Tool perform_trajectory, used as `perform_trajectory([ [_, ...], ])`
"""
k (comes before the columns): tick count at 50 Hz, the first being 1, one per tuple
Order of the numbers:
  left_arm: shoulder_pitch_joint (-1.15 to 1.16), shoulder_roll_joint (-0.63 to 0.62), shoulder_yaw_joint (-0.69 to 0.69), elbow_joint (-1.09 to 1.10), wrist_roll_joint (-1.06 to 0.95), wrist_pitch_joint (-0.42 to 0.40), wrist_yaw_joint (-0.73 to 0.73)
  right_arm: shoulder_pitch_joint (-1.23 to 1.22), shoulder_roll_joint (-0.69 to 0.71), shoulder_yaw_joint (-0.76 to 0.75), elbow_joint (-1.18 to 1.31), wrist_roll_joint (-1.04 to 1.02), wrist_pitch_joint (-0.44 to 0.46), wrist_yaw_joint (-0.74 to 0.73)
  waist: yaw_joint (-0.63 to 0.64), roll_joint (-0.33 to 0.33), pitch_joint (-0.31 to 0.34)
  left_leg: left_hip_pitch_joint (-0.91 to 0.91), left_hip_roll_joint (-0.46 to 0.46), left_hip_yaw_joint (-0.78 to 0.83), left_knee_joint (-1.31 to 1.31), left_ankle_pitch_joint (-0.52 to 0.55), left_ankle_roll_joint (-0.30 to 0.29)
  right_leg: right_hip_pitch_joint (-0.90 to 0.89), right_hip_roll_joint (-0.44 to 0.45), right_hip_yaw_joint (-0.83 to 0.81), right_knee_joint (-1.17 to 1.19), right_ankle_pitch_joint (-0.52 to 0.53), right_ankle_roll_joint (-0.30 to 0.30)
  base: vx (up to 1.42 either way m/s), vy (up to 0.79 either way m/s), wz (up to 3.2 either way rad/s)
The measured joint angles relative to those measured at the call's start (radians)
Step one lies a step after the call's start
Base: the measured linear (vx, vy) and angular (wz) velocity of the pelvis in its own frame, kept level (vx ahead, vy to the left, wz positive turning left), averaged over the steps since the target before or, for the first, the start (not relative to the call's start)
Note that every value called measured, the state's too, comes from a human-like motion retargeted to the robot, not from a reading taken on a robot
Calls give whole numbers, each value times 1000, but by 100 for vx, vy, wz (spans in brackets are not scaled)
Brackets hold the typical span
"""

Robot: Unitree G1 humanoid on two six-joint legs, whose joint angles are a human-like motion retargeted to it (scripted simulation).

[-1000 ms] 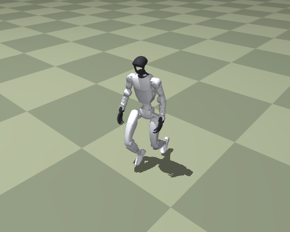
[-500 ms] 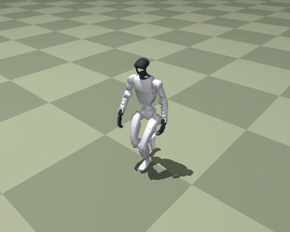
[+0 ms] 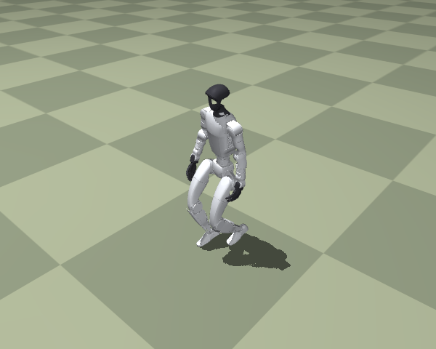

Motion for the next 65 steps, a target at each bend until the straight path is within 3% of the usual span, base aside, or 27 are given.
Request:
perform_trajectory([
  [5, 14, 0, -9, -59, -24, -18, 50, 19, -8, -1, -1, 17, 10, -31, 39, -3, -31, -8, -13, -11, -11, 72, -10, -44, -49, -33, 5, 123, 28, 78, 4, -73],
  [8, 21, 1, -22, -98, -20, -27, 81, 24, -13, 3, 1, 16, 13, -50, 63, -1, -39, 2, -21, -28, -22, 70, 1, -19, -74, -67, -1, 135, 10, 77, 1, -62],
  [12, 37, -1, -27, -134, 10, -38, 107, 21, -11, 6, -7, 3, 1, -79, 89, -27, -37, 2, -64, -36, -73, -5, 33, 73, -147, -119, 68, -24, -52, 76, -3, -36],
  [15, 55, -10, -33, -143, 38, -41, 100, 12, -6, 11, -30, 3, -9, -90, 93, -58, -28, -15, -115, -29, -177, -14, 43, 157, -188, -123, 95, -108, -61, 71, -7, -32],
  [25, 82, -38, -109, -107, 88, -12, 42, -37, -10, 70, -166, 48, -29, -62, 19, -167, -75, -129, -328, -5, -706, 216, -18, 225, -299, -55, 206, -198, -39, 57, -9, -50],
  [29, 86, -38, -107, -85, 86, -5, 54, -52, -4, 89, -192, 15, -35, -47, -5, -204, -94, -212, -381, -15, -612, 220, 2, 246, -316, -7, 325, -273, -46, 55, -10, -62],
  [31, 82, -32, -87, -68, 79, -7, 68, -58, 3, 92, -184, -12, -31, -44, -7, -218, -102, -239, -391, -10, -502, 203, 31, 257, -326, 14, 401, -244, -43, 59, -8, -83],
  [35, 63, -12, -37, -50, 62, -22, 99, -77, 20, 88, -109, -67, -16, -17, 7, -216, -90, -205, -375, 6, -355, 131, 82, 238, -288, 73, 531, 99, 32, 58, -1, -96],
  [38, 70, 3, -12, -62, 37, -29, 112, -70, 20, 87, -58, -91, -6, 8, 6, -218, -91, -133, -363, 20, -363, 122, 88, 199, -311, 76, 577, 186, 25, 56, 5, -90],
  [40, 78, 10, 4, -66, 23, -32, 120, -63, 20, 85, -29, -99, -2, 23, 4, -218, -90, -81, -354, 21, -379, 125, 80, 176, -324, 68, 585, 166, 4, 54, 8, -101],
  [47, 100, 9, 34, -29, 2, -29, 131, -41, 16, 76, 23, -99, -8, 33, -12, -199, -75, 106, -305, 18, -458, 73, 55, 84, -305, 12, 460, -118, -65, 51, 9, -106],
  [52, 98, -8, 26, 16, 12, -38, 120, -12, 13, 61, 24, -69, -21, 20, -48, -171, -84, 219, -261, 37, -542, 23, 36, -25, -250, -34, 243, -193, -57, 48, 10, -76],
  [55, 85, -8, 20, 41, 13, -51, 110, 11, 10, 44, 19, -41, -25, 7, -65, -145, -106, 258, -229, 56, -590, 9, 20, -84, -197, -76, 40, -159, -18, 47, 7, -71],
  [59, 52, 6, 39, 53, -3, -73, 124, 39, 8, 11, 17, -27, -27, -24, -59, -104, -139, 260, -187, 67, -570, 0, -3, -127, -126, -131, -184, -20, 31, 46, 4, -68],
  [63, 39, 12, 75, 30, -47, -86, 153, 67, 8, -12, 22, -28, -27, -68, -33, -51, -148, 188, -134, 33, -342, 88, -55, -152, -91, -160, -126, 131, 16, 44, 2, -38],
  [65, 43, 12, 79, 9, -56, -90, 164, 79, 8, -15, 19, -26, -30, -89, -10, -21, -146, 107, -94, 13, -161, 170, -82, -160, -67, -169, -69, 158, -9, 45, 3, -32],
])
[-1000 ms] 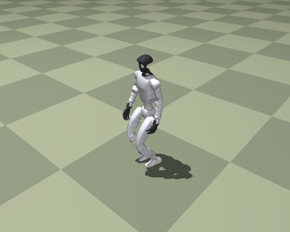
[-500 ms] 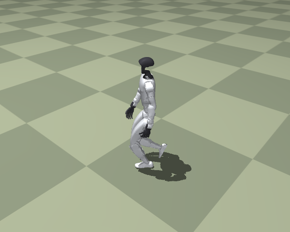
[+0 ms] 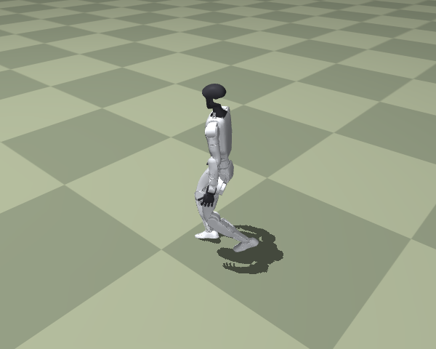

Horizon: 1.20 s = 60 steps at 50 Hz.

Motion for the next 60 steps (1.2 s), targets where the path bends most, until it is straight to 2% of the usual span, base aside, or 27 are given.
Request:
perform_trajectory([
  [2, 2, 1, -10, -34, 5, 0, 9, 0, -1, 2, -14, 5, -3, -18, 25, 21, 1, -115, 55, -11, 185, 78, -3, -5, 12, -18, 52, -23, -29, 47, 3, -23],
  [5, -4, -6, -25, -74, 10, 3, 21, -16, 2, 15, -37, 17, -8, -40, 57, 14, 5, -283, 99, -25, 325, 98, 41, -9, -13, -26, 132, -74, -61, 50, 3, 0],
  [8, -1, -22, -31, -74, 14, 9, 14, -28, 12, 32, -67, 35, -14, -41, 70, -22, 2, -382, 67, -40, 217, 52, 72, 7, -64, -13, 175, -78, -58, 49, 5, 11],
  [10, 6, -36, -34, -57, 20, 20, -4, -29, 15, 45, -90, 50, -17, -30, 67, -47, -9, -406, 18, -56, 49, 62, 61, 23, -103, 0, 179, -47, -52, 45, 7, 7],
  [15, 31, -68, -52, 1, 30, 49, -44, -19, 12, 71, -140, 87, -20, 12, -3, -125, -60, -341, -146, -94, -382, 308, -15, 29, -196, 102, 188, 98, 29, 34, 9, 13],
  [17, 39, -75, -55, 17, 26, 58, -50, -19, 8, 76, -143, 92, -18, 23, -28, -140, -69, -288, -185, -109, -464, 364, -21, 38, -206, 147, 198, 121, 47, 28, 9, -3],
  [20, 59, -84, -50, 25, 23, 59, -47, -9, 10, 72, -132, 88, -13, 33, -59, -158, -78, -267, -239, -122, -428, 327, 2, 33, -221, 210, 258, 118, 63, 26, 8, 0],
  [23, 51, -83, -13, 27, 29, 56, -48, -27, 6, 52, -92, 65, 2, 46, -61, -155, -48, -155, -262, -147, -488, 312, 0, 87, -209, 261, 283, 116, 62, 30, 4, -10],
  [28, 69, -77, 7, 4, 65, 56, -57, -17, -7, 50, -52, 13, 21, 77, -81, -167, -38, -105, -300, -151, -461, 471, -61, 111, -216, 329, 380, 239, 86, 27, 1, 23],
  [32, 76, -56, -2, -30, 128, 55, -54, -19, -28, 74, -57, -30, 25, 89, -104, -177, -38, -109, -328, -148, -425, 616, -121, 89, -220, 366, 488, 269, 89, 27, -4, 39],
  [35, 71, -28, -28, -64, 191, 56, -49, -28, -44, 108, -78, -66, 25, 82, -127, -177, -54, -140, -339, -151, -409, 730, -192, 43, -214, 380, 536, 230, 74, 28, -6, 48],
  [37, 59, -3, -52, -93, 231, 58, -49, -37, -52, 137, -102, -86, 21, 67, -149, -171, -76, -180, -335, -142, -409, 791, -234, 1, -212, 379, 528, 163, 60, 29, -7, 66],
  [40, 30, 45, -89, -154, 286, 55, -58, -51, -67, 177, -148, -120, 16, 39, -191, -150, -124, -265, -309, -88, -445, 839, -244, -73, -198, 379, 446, 102, 70, 29, -8, 88],
  [44, -33, 127, -121, -292, 308, 36, -58, -79, -85, 210, -213, -170, 10, 6, -217, -75, -200, -421, -196, -17, -502, 797, -232, -167, -143, 345, 212, 80, 78, 28, -16, 79],
  [47, -87, 195, -107, -456, 319, 6, -44, -95, -99, 211, -251, -195, 1, -2, -215, -27, -220, -555, -116, 45, -428, 683, -167, -201, -98, 329, 127, 14, 61, 30, -15, 72],
  [48, -102, 209, -101, -510, 328, -11, -35, -91, -101, 210, -257, -202, -4, -7, -220, -25, -222, -609, -106, 69, -358, 604, -128, -219, -98, 328, 163, -72, 40, 33, -15, 87],
  [50, -134, 258, -71, -636, 363, -40, -4, -97, -110, 200, -264, -220, -14, -18, -212, -17, -201, -718, -55, 110, -167, 413, -49, -231, -89, 297, 246, -331, -35, 39, -17, 69],
  [52, -148, 302, -29, -738, 421, -47, 23, -110, -121, 179, -248, -246, -22, -21, -194, -10, -142, -810, 30, 150, 40, 251, 25, -210, -65, 262, 330, -565, -111, 50, -18, 36],
  [54, -123, 299, 17, -773, 449, -38, 29, -106, -123, 149, -213, -277, -27, -12, -166, -11, -82, -848, 102, 180, 148, 177, 63, -138, -23, 250, 356, -650, -139, 64, -19, 16],
  [55, -99, 284, 39, -773, 445, -29, 22, -98, -121, 131, -190, -297, -30, -1, -144, -12, -48, -841, 131, 188, 166, 158, 68, -76, 5, 248, 335, -662, -146, 77, -18, 22],
  [57, -30, 233, 49, -677, 397, -18, -12, -28, -119, 99, -157, -325, -24, 22, -119, -25, -63, -832, 129, 217, 101, 182, 61, 16, 34, 278, 255, -614, -126, 88, -17, 54],
  [58, 7, 205, 53, -608, 370, -6, -33, 13, -119, 82, -144, -335, -17, 33, -107, -34, -81, -826, 116, 225, 58, 204, 53, 59, 43, 289, 214, -554, -107, 96, -16, 59],
  [60, 82, 150, 59, -447, 314, 28, -92, 96, -121, 39, -116, -343, 3, 65, -91, -52, -115, -807, 78, 226, -7, 256, 39, 132, 59, 314, 185, -316, -31, 101, -17, 46],
])
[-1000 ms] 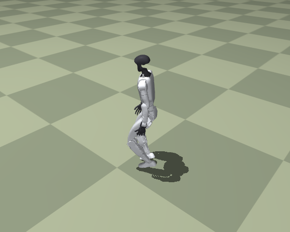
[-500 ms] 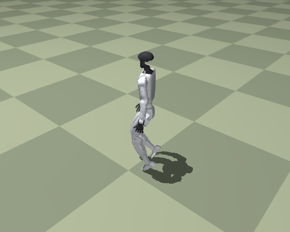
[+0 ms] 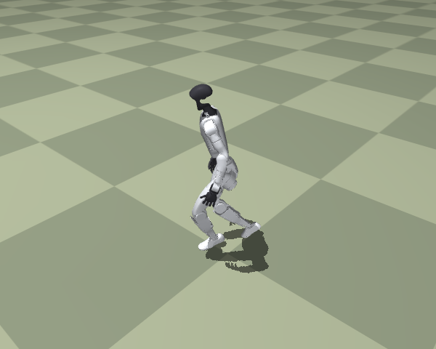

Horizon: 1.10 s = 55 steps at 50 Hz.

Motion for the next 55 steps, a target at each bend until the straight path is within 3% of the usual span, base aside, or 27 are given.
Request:
perform_trajectory([
  [3, 123, -62, 26, 205, -52, 57, -97, 93, -20, -85, 35, 57, 30, 61, -16, -22, -7, 40, -77, -50, 24, -2, 23, 34, 42, 25, 144, 453, 140, 105, -24, 3],
  [5, 211, -84, 50, 285, -65, 89, -139, 125, -40, -156, 45, 115, 38, 76, -34, -29, 10, 64, -104, -103, 112, -120, 82, -5, 42, -25, 336, 598, 153, 111, -29, -51],
  [7, 288, -100, 53, 335, -46, 108, -167, 138, -61, -228, 38, 161, 36, 64, -56, -26, 47, 105, -119, -148, 206, -313, 176, -122, 18, -49, 569, 577, 150, 116, -11, -59],
  [8, 318, -109, 42, 355, -19, 114, -179, 142, -77, -264, 28, 178, 33, 55, -62, -24, 72, 143, -128, -163, 236, -399, 214, -200, 3, -35, 669, 503, 142, 121, 1, -66],
  [10, 354, -144, 6, 382, 35, 119, -188, 152, -86, -307, 9, 185, 23, 37, -64, -10, 105, 254, -129, -195, 234, -529, 240, -367, -38, -14, 778, 292, 59, 127, 5, -93],
  [11, 361, -175, -20, 389, 51, 118, -194, 158, -84, -309, -1, 182, 22, 41, -59, 5, 117, 355, -152, -231, 174, -540, 208, -412, -45, -15, 736, 213, 12, 135, 2, -107],
  [12, 366, -204, -45, 395, 61, 118, -200, 161, -78, -303, -9, 182, 22, 47, -59, 18, 125, 453, -165, -260, 116, -511, 168, -444, -50, -18, 670, 154, -25, 140, -1, -85],
  [14, 367, -244, -86, 400, 52, 118, -218, 158, -53, -262, -11, 196, 29, 66, -78, 40, 118, 607, -137, -281, 35, -266, 60, -446, -31, -31, 415, 165, -47, 139, -5, -46],
  [17, 353, -259, -135, 403, 37, 116, -239, 164, -8, -205, -13, 223, 38, 71, -50, 85, 57, 631, -11, -278, 91, 108, -44, -412, 78, -53, -22, 382, 14, 129, -4, -89],
  [18, 344, -253, -147, 400, 33, 116, -236, 166, 3, -197, -15, 234, 40, 61, -21, 104, 33, 604, 50, -275, 153, 149, -48, -392, 121, -66, -134, 453, 36, 123, 1, -119],
  [20, 323, -235, -174, 386, 19, 113, -223, 161, 16, -189, -17, 263, 42, 35, 28, 121, 13, 544, 149, -275, 302, 134, -12, -321, 179, -86, -264, 513, 50, 121, 5, -83],
  [22, 305, -225, -191, 367, 0, 111, -209, 143, 22, -180, -22, 294, 36, 6, 56, 105, 14, 469, 200, -271, 425, 11, 56, -250, 184, -104, -255, 423, 7, 117, 10, -27],
  [25, 282, -223, -209, 345, -28, 113, -196, 99, 22, -150, -32, 319, 17, -38, 90, 71, 21, 329, 211, -257, 496, -234, 126, -160, 161, -122, -133, 95, -91, 113, 14, 11],
  [28, 236, -221, -203, 342, -59, 111, -157, -3, 24, -107, -27, 317, -1, -67, 73, 20, 79, 247, 97, -239, 342, -356, 100, -55, 73, -115, 57, -232, -171, 108, 13, 74],
  [30, 198, -214, -165, 341, -73, 97, -108, -80, 35, -78, -39, 296, -9, -82, 52, -14, 100, 225, 10, -225, 150, -346, 43, 16, 10, -93, 125, -355, -190, 104, 9, 77],
  [32, 168, -201, -127, 319, -101, 83, -57, -126, 53, -61, -77, 275, -7, -93, 43, -39, 69, 226, -57, -226, -70, -229, -19, 77, -46, -77, 102, -368, -190, 102, 5, 64],
  [34, 143, -184, -100, 276, -141, 72, -18, -151, 72, -45, -106, 260, 1, -96, 33, -70, 18, 258, -119, -216, -280, -33, -77, 132, -108, -64, 50, -303, -162, 101, 4, 75],
  [37, 110, -164, -76, 196, -215, 59, 28, -166, 91, -16, -94, 244, 16, -82, 12, -127, -49, 343, -225, -177, -532, 313, -158, 188, -207, -30, 28, -91, -65, 96, 5, 87],
  [40, 79, -147, -69, 109, -298, 46, 64, -176, 98, 0, -34, 236, 37, -48, -15, -184, -62, 451, -346, -147, -673, 485, -182, 224, -285, 26, 125, 138, 46, 87, 4, 69],
  [43, 44, -134, -68, 36, -365, 23, 89, -175, 107, -7, 31, 253, 52, -35, -51, -217, -55, 466, -418, -129, -537, 355, -83, 229, -310, 62, 310, 282, 133, 80, 1, 58],
  [47, -27, -96, -57, -26, -397, -10, 137, -201, 125, -29, 100, 277, 58, -28, -67, -205, 1, 485, -412, -115, -283, -53, 68, 153, -302, 62, 553, 274, 135, 69, 1, 1],
  [50, -116, -81, -47, -3, -378, -16, 188, -242, 133, -40, 125, 267, 56, -18, -34, -151, 96, 578, -347, -125, -193, -220, 94, 67, -281, 47, 596, 173, 46, 60, 5, -56],
  [52, -136, -88, -45, 25, -370, -12, 197, -232, 134, -25, 111, 255, 56, -6, -38, -138, 124, 665, -350, -147, -242, -240, 83, 16, -294, 47, 544, 95, 5, 57, 3, -7],
  [55, -133, -102, -52, 75, -353, -2, 186, -197, 131, 8, 72, 232, 57, 16, -54, -128, 138, 805, -366, -200, -373, -207, 49, -25, -288, 50, 383, 42, -5, 55, -1, 18],
])
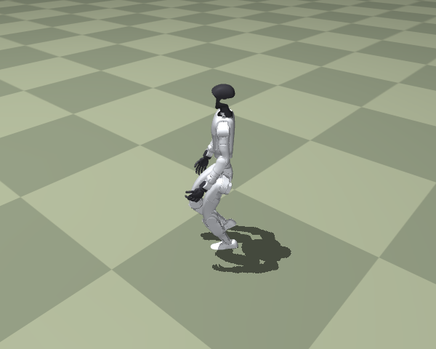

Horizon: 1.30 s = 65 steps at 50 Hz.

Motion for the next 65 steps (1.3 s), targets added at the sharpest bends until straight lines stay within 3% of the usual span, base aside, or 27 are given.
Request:
perform_trajectory([
  [5, 27, 2, -32, 73, 57, 11, -39, 58, -11, 32, -59, -13, 2, 21, 3, 22, -14, 162, 33, -74, -142, 56, -46, 21, 105, 29, -344, 57, 66, 51, -6, 23],
  [8, 40, 15, -29, 87, 80, 11, -49, 80, -17, 25, -75, -23, 2, 17, 37, 45, -23, 185, 77, -110, -97, 23, -62, 77, 162, 13, -478, 95, 80, 43, -11, 22],
  [10, 56, 17, -19, 88, 86, 6, -44, 96, -18, 21, -78, -30, 0, 6, 63, 37, -24, 165, 80, -116, -4, -14, -70, 90, 160, -4, -467, 70, 68, 35, -14, 28],
  [12, 55, 35, -4, 84, 92, 5, -35, 96, -19, 5, -78, -38, 0, -10, 98, 74, -24, 135, 139, -142, 108, -55, -97, 144, 198, -68, -525, 38, 32, 35, -16, 23],
  [15, 63, 49, 11, 80, 106, 1, -21, 94, -23, -11, -72, -42, -2, -38, 148, 90, -14, 55, 187, -144, 320, -74, -136, 168, 214, -132, -508, -65, -20, 28, -17, 25],
  [20, 52, 64, 13, 106, 149, 14, -10, 54, -30, -42, -53, -20, -5, -94, 228, 117, -5, -111, 328, -116, 574, -167, -106, 198, 259, -214, -541, -175, -88, 23, -15, 10],
  [23, 52, 54, 8, 150, 169, 26, -23, 31, -33, -62, -56, 7, -6, -116, 263, 101, 0, -164, 313, -141, 536, -220, -75, 220, 269, -210, -577, -186, -88, 20, -7, -25],
  [26, 72, 29, 0, 200, 181, 37, -53, 23, -33, -76, -81, 35, -9, -119, 283, 82, 3, -171, 241, -200, 407, -250, -48, 230, 271, -175, -585, -188, -74, 17, -1, -56],
  [31, 113, -20, -22, 274, 215, 59, -120, 13, -29, -74, -145, 60, -13, -92, 281, 51, 1, -133, 88, -346, 199, -228, -29, 220, 275, -72, -566, -199, -51, 12, 6, -94],
  [35, 128, -39, -38, 310, 252, 71, -157, 5, -24, -55, -200, 61, -14, -65, 260, 43, -7, -94, 19, -428, 129, -211, -19, 204, 304, 28, -542, -211, -39, 5, 11, -122],
  [41, 105, -20, -46, 338, 296, 67, -144, 19, -1, -11, -255, 42, -14, -42, 198, 46, -18, -56, 7, -409, 76, -229, 18, 182, 372, 194, -511, -215, -18, -2, 13, -137],
  [48, 44, 51, -26, 332, 326, 40, -42, 36, -4, 7, -234, 12, -20, -73, 90, 41, -29, -20, 50, -258, -41, -219, 53, 130, 423, 332, -481, -196, 51, -8, 9, -154],
  [50, 35, 69, -15, 323, 329, 32, -12, 51, -11, 5, -217, 7, -20, -90, 66, 40, -22, -22, 73, -180, -36, -218, 51, 87, 384, 284, -456, -256, 32, -9, 4, -201],
  [54, 11, 96, 15, 299, 331, 25, 32, 70, -32, -20, -164, 1, -22, -123, 30, 30, -28, 10, 110, -20, -126, -199, 49, 13, 212, 100, -395, -307, 7, -7, 0, -210],
  [62, 5, 58, 13, 265, 338, 30, 13, 114, -87, -130, -45, -17, -21, -154, -9, -4, -50, 137, 92, 289, -373, -140, 62, 18, -308, -271, -195, -360, -52, -5, -3, -206],
  [65, 13, 20, -9, 266, 348, 36, -17, 114, -99, -173, -13, -32, -20, -149, -14, -12, -64, 181, 69, 388, -460, -122, 77, 48, -454, -376, -168, -354, -57, -3, -6, -210],
])
